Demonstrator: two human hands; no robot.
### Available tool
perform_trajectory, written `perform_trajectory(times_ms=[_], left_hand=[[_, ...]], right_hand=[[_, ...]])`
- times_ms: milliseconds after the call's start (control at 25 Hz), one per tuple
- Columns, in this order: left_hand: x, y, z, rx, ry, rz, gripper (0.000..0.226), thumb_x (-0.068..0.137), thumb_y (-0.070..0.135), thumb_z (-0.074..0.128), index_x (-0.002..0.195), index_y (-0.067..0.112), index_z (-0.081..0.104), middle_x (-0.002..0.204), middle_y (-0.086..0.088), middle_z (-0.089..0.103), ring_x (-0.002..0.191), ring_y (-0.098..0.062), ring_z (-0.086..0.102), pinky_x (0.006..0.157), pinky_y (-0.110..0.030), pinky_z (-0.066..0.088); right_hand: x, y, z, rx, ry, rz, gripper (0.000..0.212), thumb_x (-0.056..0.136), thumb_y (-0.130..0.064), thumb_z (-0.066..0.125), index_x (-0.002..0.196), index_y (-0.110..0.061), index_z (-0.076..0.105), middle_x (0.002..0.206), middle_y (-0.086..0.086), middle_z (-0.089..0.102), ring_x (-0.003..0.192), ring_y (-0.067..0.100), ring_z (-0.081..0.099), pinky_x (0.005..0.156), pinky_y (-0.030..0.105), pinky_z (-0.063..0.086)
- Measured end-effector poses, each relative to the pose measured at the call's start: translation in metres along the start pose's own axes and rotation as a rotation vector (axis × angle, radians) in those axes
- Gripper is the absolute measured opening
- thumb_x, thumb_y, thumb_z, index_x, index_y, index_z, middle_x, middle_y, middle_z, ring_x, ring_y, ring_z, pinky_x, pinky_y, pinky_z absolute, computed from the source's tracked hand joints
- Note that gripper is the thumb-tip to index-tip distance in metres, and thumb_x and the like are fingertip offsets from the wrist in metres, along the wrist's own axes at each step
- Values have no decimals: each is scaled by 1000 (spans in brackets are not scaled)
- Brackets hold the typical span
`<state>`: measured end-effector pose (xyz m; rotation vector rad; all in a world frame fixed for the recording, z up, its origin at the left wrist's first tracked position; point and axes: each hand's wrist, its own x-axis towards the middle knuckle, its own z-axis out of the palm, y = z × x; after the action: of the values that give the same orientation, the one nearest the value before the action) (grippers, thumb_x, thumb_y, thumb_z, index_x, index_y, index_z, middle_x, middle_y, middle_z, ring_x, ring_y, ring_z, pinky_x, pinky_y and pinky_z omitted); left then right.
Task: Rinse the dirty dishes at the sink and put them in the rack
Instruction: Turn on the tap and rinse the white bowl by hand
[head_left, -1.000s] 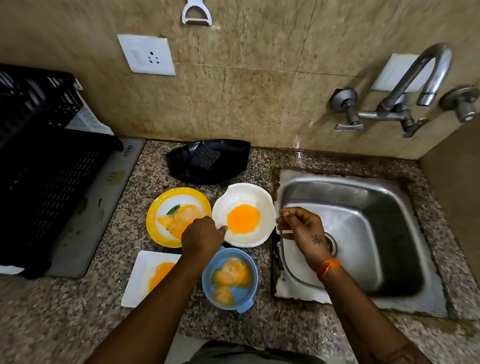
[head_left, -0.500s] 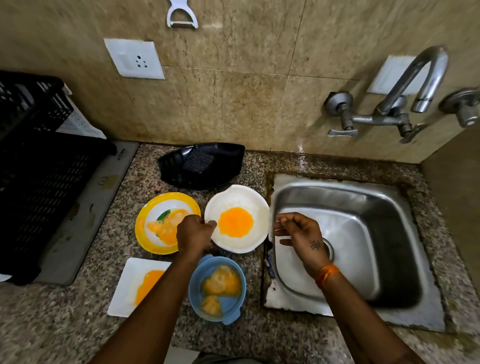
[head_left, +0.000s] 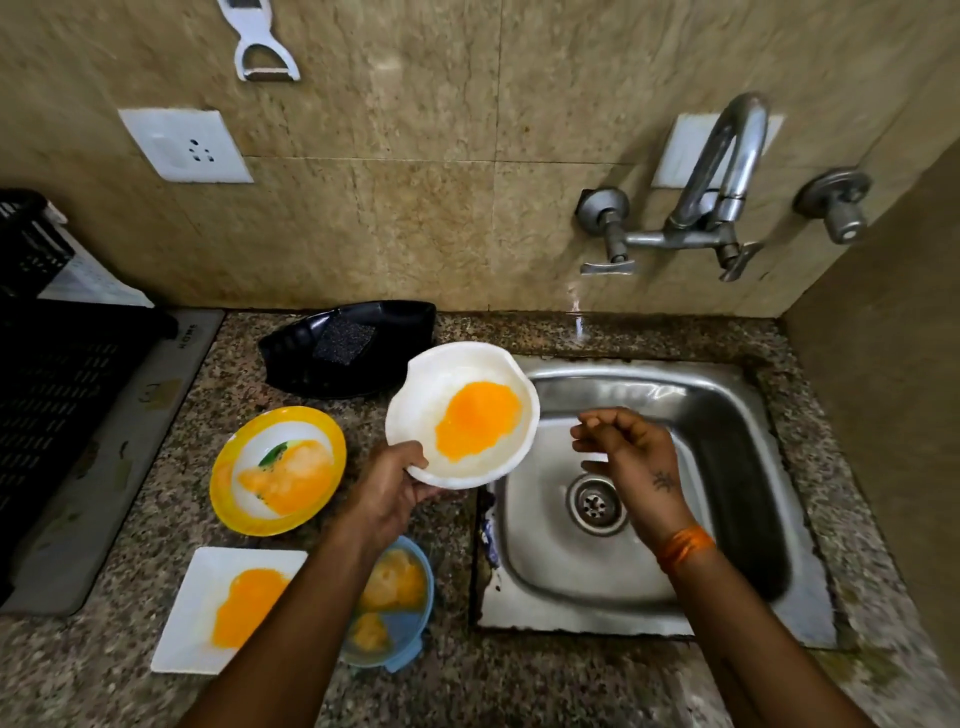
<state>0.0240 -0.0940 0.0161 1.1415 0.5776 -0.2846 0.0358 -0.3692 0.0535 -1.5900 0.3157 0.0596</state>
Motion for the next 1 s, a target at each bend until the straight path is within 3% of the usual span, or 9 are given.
perform_trajectory(times_ms=[120,160,280,360,480,640,800,1000], left_hand=[[-4,-1,46,10,-34,9,57,70,8,56,126,9,64,116,-13,72,86,-28,69,52,-29,57],[-5,-6,62,24,-34,8,53,71,9,55,123,9,67,115,-15,74,86,-30,69,55,-28,56],[-3,-22,109,42,-6,11,59,62,14,57,120,12,71,117,-17,76,102,-37,71,73,-44,61],[-3,-28,138,40,5,34,60,69,18,60,128,17,69,117,-12,77,107,-37,71,79,-51,63],[-3,-32,172,55,-12,86,47,87,17,60,133,26,65,119,-6,76,108,-31,71,77,-49,64],[3,-23,203,73,-38,78,29,100,13,52,120,29,67,111,-1,75,102,-26,71,83,-50,60],[18,-16,215,78,9,63,18,102,22,54,112,30,66,107,2,74,100,-23,70,87,-52,60],[39,-13,223,81,39,55,13,103,33,54,108,33,67,107,5,74,101,-23,71,86,-53,62]], right_hand=[[19,-15,-33,-6,106,-95,12,96,-13,66,102,-11,75,92,3,78,89,21,75,73,34,62],[26,-21,-46,-10,155,-145,11,94,-17,69,102,-13,75,94,2,78,91,19,74,77,38,62],[62,-40,-85,-44,346,-301,30,84,-33,77,109,-18,71,106,0,74,95,13,69,90,46,59],[89,-58,-109,-135,446,-380,51,80,-39,80,124,-19,63,120,1,67,96,8,66,91,40,59],[128,-86,-128,-311,445,-358,81,72,-53,84,140,-18,55,136,2,61,103,10,66,86,31,58],[157,-104,-126,-448,453,-392,62,75,-55,82,119,-13,71,110,3,75,95,14,70,86,33,59],[171,-103,-114,-351,482,-426,42,77,-54,79,94,-16,78,84,0,78,80,12,72,80,30,58],[187,-94,-115,-330,503,-436,33,79,-48,76,83,-16,81,72,-3,77,69,13,72,70,39,59]])
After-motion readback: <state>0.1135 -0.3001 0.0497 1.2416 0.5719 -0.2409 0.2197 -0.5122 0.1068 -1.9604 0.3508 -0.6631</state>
